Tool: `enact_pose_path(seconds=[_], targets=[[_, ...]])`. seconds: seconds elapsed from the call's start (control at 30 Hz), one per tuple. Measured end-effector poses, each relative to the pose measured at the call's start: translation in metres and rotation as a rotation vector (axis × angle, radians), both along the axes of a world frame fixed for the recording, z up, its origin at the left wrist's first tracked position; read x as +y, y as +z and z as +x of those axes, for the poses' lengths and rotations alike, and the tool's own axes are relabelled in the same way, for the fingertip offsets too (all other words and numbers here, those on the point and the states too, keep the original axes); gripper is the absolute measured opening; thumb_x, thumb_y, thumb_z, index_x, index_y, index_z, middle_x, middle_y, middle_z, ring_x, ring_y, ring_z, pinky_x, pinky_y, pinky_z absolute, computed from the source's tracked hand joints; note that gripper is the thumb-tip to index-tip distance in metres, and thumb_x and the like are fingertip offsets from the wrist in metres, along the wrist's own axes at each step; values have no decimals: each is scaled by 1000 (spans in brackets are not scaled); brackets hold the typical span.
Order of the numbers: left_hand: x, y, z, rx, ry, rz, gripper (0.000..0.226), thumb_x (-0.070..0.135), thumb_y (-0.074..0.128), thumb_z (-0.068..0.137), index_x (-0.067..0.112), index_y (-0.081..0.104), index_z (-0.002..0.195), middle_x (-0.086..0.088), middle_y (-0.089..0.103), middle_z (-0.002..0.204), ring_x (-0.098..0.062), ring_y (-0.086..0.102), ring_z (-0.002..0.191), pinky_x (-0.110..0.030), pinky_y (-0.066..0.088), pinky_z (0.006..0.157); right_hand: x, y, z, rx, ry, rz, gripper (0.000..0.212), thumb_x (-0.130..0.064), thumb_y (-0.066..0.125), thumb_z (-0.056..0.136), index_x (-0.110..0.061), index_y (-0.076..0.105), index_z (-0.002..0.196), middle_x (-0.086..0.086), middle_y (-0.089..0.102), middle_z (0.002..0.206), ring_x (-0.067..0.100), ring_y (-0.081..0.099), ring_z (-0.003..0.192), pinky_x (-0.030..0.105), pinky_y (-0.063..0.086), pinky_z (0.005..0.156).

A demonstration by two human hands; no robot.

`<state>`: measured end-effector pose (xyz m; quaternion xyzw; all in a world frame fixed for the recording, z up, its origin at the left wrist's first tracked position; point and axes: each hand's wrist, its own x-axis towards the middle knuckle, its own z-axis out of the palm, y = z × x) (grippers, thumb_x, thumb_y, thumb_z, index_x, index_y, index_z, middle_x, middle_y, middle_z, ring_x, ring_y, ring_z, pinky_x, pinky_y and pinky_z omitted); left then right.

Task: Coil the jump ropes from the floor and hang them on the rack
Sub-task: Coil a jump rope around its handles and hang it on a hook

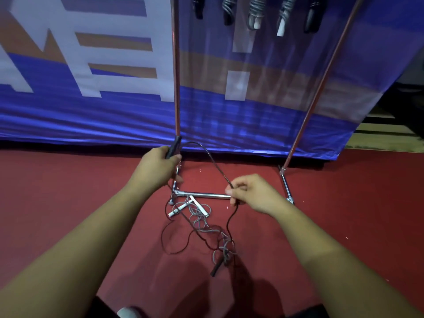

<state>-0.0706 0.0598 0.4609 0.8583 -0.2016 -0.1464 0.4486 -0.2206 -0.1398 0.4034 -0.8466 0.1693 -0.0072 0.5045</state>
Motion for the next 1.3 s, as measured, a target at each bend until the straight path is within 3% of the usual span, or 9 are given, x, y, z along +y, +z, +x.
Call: enact_pose_path(seconds=[0.2, 0.43, 0.6, 0.7, 0.8, 0.87, 1.0, 1.1, 1.3], targets=[[-16, 15, -32, 107, -221, -257, 21, 7, 58, 98, 3, 63, 118, -14, 58, 88, 1, 50, 34, -8, 29, 36, 24, 30, 0, -146, 116, -57, 24, -19, 62, 96, 2, 68, 87, 3, 54, 55, 10, 49, 52, 25, 39, 58], [-15, 9, -33, 68, -513, -40, 11, 19, 64, 96, 9, 66, 98, 13, 54, 48, -1, 44, 41, -17, 37, 46, 17, 41, -3, -344, -12, 66, 15, -16, 61, 96, -14, 74, 90, 4, 58, 58, 16, 53, 59, 30, 41, 63], [-23, 12, -35, 295, -277, -477, 15, 4, 57, 95, 10, 56, 81, -1, 42, 56, -7, 30, 39, -16, 22, 35, -3, 7, -4, -85, 130, -16, 15, -21, 61, 97, -16, 68, 85, -5, 70, 78, 6, 57, 73, 27, 45, 73], [-17, 14, -24, 389, -210, -647, 16, 4, 55, 95, 11, 57, 81, -3, 48, 64, -9, 33, 41, -18, 21, 36, -13, -17, -10, 148, 172, -69, 16, -18, 62, 97, -4, 68, 90, -13, 63, 63, -7, 49, 55, 15, 39, 62], [-10, 7, -9, 85, -125, -368, 14, 8, 59, 96, 21, 62, 91, -2, 66, 80, -14, 55, 43, -20, 38, 44, -11, -21, -9, 117, 73, -50, 21, -13, 60, 97, 5, 66, 89, -14, 57, 49, -2, 37, 43, 20, 30, 49], [-9, 3, -7, -74, -35, -257, 20, 9, 61, 95, 29, 61, 96, -3, 70, 92, -14, 66, 50, -20, 47, 56, -4, -9, -4, -20, -35, 28, 17, -14, 59, 98, -2, 69, 90, -8, 62, 53, 8, 51, 52, 25, 39, 58], [-16, 5, -21, 83, -141, -346, 17, 4, 61, 94, 9, 63, 111, -4, 73, 100, -15, 67, 53, -11, 36, 41, 12, 15, -1, -96, -1, 12, 17, -22, 61, 97, -15, 75, 92, -1, 51, 51, 12, 51, 50, 25, 39, 59], [-20, 3, -34, 84, -406, -194, 17, 5, 60, 96, 5, 63, 113, 1, 68, 92, -11, 64, 54, -13, 45, 52, 23, 26, -5, -164, 106, 84, 16, -21, 61, 97, -13, 74, 92, 3, 48, 57, 12, 45, 52, 29, 35, 59], [-19, 8, -42, 143, -420, -153, 16, 13, 58, 99, 12, 52, 84, 8, 46, 49, -5, 41, 37, -15, 32, 39, 7, 24, -9, -200, 129, 129, 19, -29, 63, 94, -14, 71, 85, 6, 63, 61, 20, 51, 64, 32, 37, 67]])
